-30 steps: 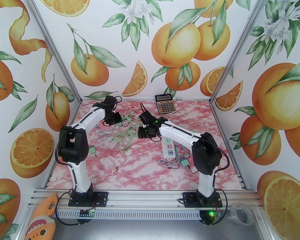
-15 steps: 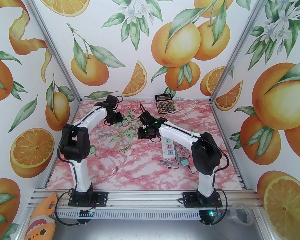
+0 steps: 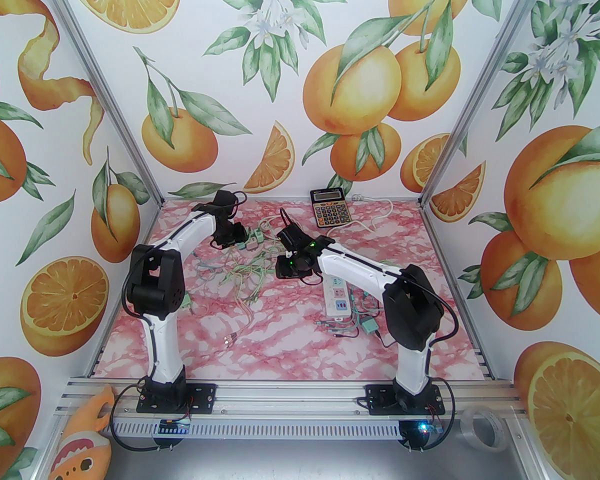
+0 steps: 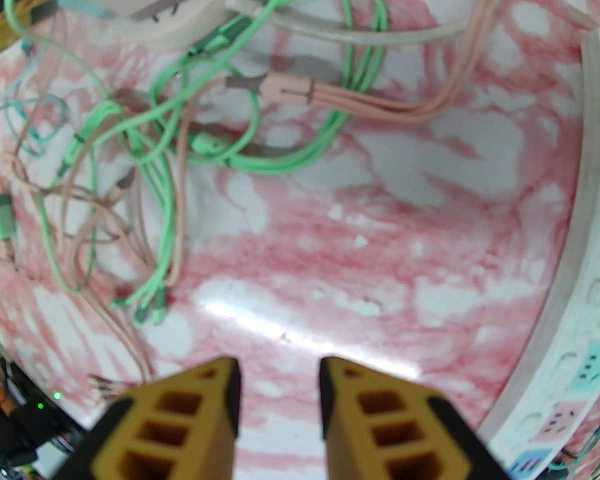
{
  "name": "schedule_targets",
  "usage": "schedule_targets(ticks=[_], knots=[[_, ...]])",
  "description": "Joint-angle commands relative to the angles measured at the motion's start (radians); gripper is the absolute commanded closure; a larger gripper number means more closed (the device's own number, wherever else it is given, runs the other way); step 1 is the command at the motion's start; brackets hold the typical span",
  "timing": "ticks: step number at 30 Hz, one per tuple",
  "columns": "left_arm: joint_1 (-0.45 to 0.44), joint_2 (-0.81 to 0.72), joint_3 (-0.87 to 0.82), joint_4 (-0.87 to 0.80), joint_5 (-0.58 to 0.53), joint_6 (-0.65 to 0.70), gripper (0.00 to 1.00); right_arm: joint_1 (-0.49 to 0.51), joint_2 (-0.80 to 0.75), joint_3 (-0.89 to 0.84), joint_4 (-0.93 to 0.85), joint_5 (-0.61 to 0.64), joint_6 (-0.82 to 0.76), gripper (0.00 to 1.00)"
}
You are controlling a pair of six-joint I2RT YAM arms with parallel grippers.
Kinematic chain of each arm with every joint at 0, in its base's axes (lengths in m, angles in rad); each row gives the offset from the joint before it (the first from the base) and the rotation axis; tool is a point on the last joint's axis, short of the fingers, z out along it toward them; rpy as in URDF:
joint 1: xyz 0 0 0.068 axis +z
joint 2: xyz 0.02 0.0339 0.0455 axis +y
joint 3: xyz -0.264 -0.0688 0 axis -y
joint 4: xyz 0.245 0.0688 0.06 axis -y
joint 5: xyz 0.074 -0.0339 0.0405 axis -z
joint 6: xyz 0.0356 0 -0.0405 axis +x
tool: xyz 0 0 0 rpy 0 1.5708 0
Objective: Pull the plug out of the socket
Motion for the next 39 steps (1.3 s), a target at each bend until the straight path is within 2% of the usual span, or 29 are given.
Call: schedule_targets(ticks=[1, 9, 14, 19, 27, 31, 32, 39], knots=[[-0.001, 0.064, 0.021, 0.010, -0.051, 0.024, 0.58, 0.008, -0.005, 0.000, 0.003, -0.010, 0.012, 0.67], [0.000, 0.032, 0.024, 0.077, -0.029, 0.024, 0.59, 0.013, -0.013, -0.013, 0.005, -0.004, 0.017, 0.67], [0.014, -0.001, 0.025, 0.123, 0.020, -0.002, 0.56, 0.013, -0.018, -0.027, 0.011, -0.003, 0.021, 0.67], [0.017, 0.032, 0.066, 0.110, 0.052, -0.009, 0.55, 0.013, -0.018, -0.031, 0.017, -0.003, 0.024, 0.67], [0.011, 0.105, 0.106, 0.076, 0.043, 0.003, 0.55, 0.014, -0.022, -0.042, 0.017, 0.000, 0.024, 0.67], [-0.001, 0.143, 0.133, 0.040, 0.012, 0.021, 0.57, 0.013, -0.021, -0.042, 0.017, 0.001, 0.024, 0.67], [-0.002, 0.147, 0.131, 0.041, 0.012, 0.024, 0.60, 0.013, -0.021, -0.042, 0.017, 0.001, 0.025, 0.67], [-0.030, 0.102, 0.087, 0.032, -0.006, 0.021, 0.67, 0.012, -0.021, -0.030, 0.007, 0.017, 0.011, 0.66]])
